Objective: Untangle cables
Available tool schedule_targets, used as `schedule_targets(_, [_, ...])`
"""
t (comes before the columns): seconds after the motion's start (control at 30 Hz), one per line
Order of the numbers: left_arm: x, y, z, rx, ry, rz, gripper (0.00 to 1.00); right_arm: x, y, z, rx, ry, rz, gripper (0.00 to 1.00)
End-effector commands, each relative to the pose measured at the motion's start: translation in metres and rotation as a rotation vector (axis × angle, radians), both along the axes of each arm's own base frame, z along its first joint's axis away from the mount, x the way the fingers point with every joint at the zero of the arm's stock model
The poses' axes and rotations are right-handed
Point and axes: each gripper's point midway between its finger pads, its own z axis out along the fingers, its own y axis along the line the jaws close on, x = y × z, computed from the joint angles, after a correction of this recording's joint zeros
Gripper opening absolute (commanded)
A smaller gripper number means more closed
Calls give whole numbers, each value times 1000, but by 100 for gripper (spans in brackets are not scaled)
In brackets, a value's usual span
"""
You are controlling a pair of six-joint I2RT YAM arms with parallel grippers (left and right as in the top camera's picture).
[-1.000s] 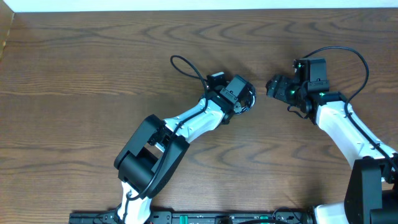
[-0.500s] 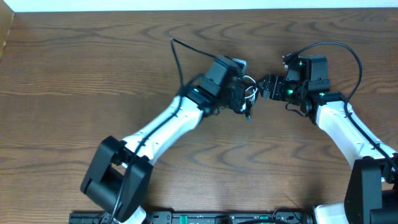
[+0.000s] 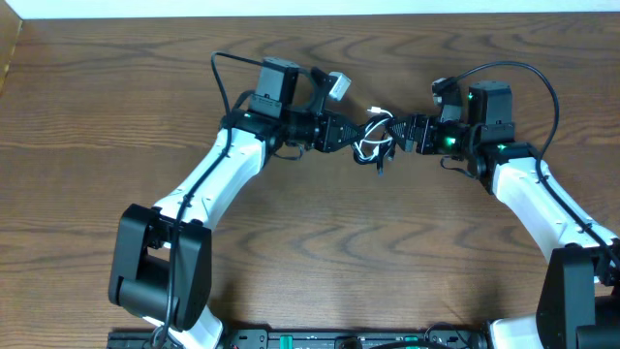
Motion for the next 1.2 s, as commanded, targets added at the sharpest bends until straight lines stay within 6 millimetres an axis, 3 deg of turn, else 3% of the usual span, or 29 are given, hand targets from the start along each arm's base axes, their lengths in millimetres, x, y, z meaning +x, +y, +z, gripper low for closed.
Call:
schedule_targets(0.0, [-17,-2,26,-133,-29,-129,7,3,8,12,36,-25,25,78])
schedule_targets(0.43, [-47,-9,82,-405,-75,-375,8,14,-4,-2,-93,-16,-121,75])
schedule_targets(0.57, [-44,-9,81,-398,-87,-365,8,14,-5,-2,-97,-17,-123,75])
schedule_targets(0.67, [-31,-11,71,-338,-101,-291,8,14,-4,-2,-96,-18,-123,75])
schedule_targets(0.8, [-5,-5,35,-155,-53,-96,8,15,-4,-2,-96,-20,-123,75])
schedule_targets(0.87, [13,13,-3,39,40,97,8,15,-4,-2,-96,-21,-122,75])
schedule_targets(0.93, [23,55,-56,316,222,396,8,14,-5,-3,-99,-14,-124,75])
schedule_targets(1.03, [19,78,-84,449,315,523,8,15,-10,-5,-121,-12,-146,75])
schedule_targets(1.17, [21,83,-106,478,396,616,8,15,-17,-10,-155,1,-176,76])
